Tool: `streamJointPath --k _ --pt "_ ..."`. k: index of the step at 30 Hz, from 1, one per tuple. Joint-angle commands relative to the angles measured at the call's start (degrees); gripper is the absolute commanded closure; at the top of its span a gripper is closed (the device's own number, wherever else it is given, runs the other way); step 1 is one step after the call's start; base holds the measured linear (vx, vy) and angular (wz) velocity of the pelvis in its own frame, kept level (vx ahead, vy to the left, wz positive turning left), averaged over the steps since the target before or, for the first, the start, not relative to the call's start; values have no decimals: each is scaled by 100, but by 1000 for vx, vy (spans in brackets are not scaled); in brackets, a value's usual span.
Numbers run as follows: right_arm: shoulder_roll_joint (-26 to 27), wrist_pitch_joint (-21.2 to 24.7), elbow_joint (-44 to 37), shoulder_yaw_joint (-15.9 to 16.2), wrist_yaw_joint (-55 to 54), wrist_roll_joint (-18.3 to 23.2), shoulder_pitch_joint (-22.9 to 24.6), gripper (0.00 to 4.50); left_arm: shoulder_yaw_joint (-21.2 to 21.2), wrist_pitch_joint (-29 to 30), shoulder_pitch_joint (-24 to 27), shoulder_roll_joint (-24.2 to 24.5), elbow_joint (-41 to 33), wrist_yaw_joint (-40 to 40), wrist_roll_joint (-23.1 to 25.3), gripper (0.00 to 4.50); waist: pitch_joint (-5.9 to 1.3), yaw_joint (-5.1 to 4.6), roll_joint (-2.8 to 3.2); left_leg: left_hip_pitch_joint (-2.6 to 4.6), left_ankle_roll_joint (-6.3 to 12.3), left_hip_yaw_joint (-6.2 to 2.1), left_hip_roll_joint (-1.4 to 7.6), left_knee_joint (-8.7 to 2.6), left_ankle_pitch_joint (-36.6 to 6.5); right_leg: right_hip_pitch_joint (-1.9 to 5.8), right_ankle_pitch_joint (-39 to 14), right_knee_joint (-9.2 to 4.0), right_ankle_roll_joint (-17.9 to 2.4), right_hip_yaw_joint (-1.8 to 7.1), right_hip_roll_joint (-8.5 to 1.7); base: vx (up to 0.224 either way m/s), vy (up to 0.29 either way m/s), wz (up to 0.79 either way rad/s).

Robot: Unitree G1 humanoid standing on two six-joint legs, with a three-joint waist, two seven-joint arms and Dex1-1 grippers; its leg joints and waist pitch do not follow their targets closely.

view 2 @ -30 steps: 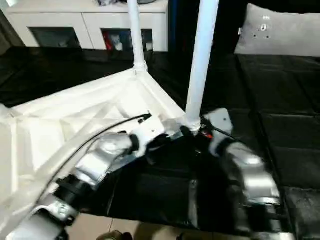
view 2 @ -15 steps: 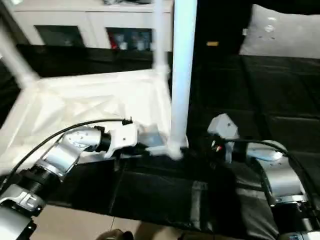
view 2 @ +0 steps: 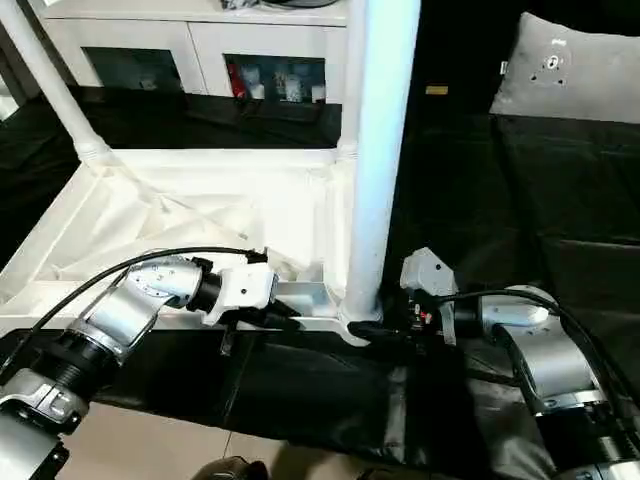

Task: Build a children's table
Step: Rotate leg to tighten

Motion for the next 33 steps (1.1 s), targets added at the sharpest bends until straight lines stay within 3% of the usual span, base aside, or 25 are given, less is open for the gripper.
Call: streamJointPath --k 1,3,12,13,14,18,19,22,24,25,27,28,29,32,33 --pt "48 103 -97 102 195 143 44 153 -278 -101 93 -20 110 -171 110 450 -382 -2 -162 55 701 -84 341 -358 -782 310 -1083 -364 -1387 262 -424 0 0 0" --pt "73 140 -123 110 219 198 57 178 -275 -91 98 -25 116 -165 104 450 -381 0 -160 52 690 -85 337 -358 -791 312 -1143 -368 -1372 259 -426 0 0 0" --pt "147 299 -339 159 237 360 244 191 -172 233 227 -66 -28 -98 18 450 -408 35 -162 54 731 -84 343 -340 -678 311 -980 -343 -1396 255 -419 0 0 0" --pt "273 644 -497 169 6 439 291 191 -109 471 296 -122 -141 90 15 450 -400 32 -128 61 707 -86 352 -350 -712 308 -1010 -342 -1409 257 -411 0 0 0" --pt "373 792 -531 174 -195 417 289 191 -71 601 329 -176 -193 223 16 450 -395 33 -140 53 705 -90 350 -353 -719 312 -1033 -351 -1402 253 -411 0 0 0" --pt "965 1118 -344 137 -1391 62 148 192 76 1195 442 -572 -456 1020 103 450 -306 -36 -158 81 388 -96 312 -421 -1281 285 -2221 -488 -1130 249 -433 0 0 0" --pt "1127 1186 -263 91 -1726 -22 94 193 129 1368 453 -715 -506 1260 119 450 -267 -110 -161 116 167 -131 288 -465 -1646 278 -2976 -557 -858 236 -432 0 0 0" --pt "1569 1339 -18 -61 -2650 -257 -68 193 200 1722 480 -1096 -721 1748 122 450 -251 -235 -155 166 -8 -175 271 -490 -2050 231 -3530 -648 -580 214 -432 -34 12 -4" --pt "1862 1499 117 -218 -3313 -420 -186 194 257 2045 455 -1424 -837 2154 173 450 -248 -297 -148 157 -38 -190 265 -503 -2138 232 -3525 -648 -559 199 -422 0 0 0" --pt "2080 1558 223 -336 -3821 -542 -281 194 314 2282 387 -1723 -812 2575 261 450 -251 -389 -148 110 -42 -200 264 -523 -2113 261 -3298 -638 -563 189 -409 0 0 0" --pt "2369 1620 305 -457 -4472 -705 -391 194 361 2570 285 -2142 -736 3181 430 450 -276 -420 -154 127 -13 -198 258 -507 -2025 257 -3061 -662 -608 192 -412 0 0 0" --pt "2445 1616 317 -453 -4633 -776 -410 194 367 2601 250 -2273 -660 3407 517 450 -269 -420 -120 117 10 -191 259 -511 -1994 248 -2984 -662 -626 204 -406 0 0 0" --pt "2514 1607 328 -446 -4803 -859 -422 194 361 2602 218 -2391 -581 3604 598 450 -280 -418 -146 125 68 -174 248 -500 -1986 243 -2867 -678 -651 207 -399 0 0 0" --pt "2643 1538 367 -448 -5053 -953 -406 194 265 2599 177 -2575 -473 3868 769 450 -284 -381 -130 130 206 -136 233 -482 -1828 230 -2569 -681 -715 238 -394 0 0 0" --pt "2732 1486 349 -567 -5047 -802 -341 159 208 2594 187 -2604 -493 3857 795 450 -286 -364 -138 129 264 -118 230 -477 -1775 229 -2523 -688 -723 247 -390 0 0 0"
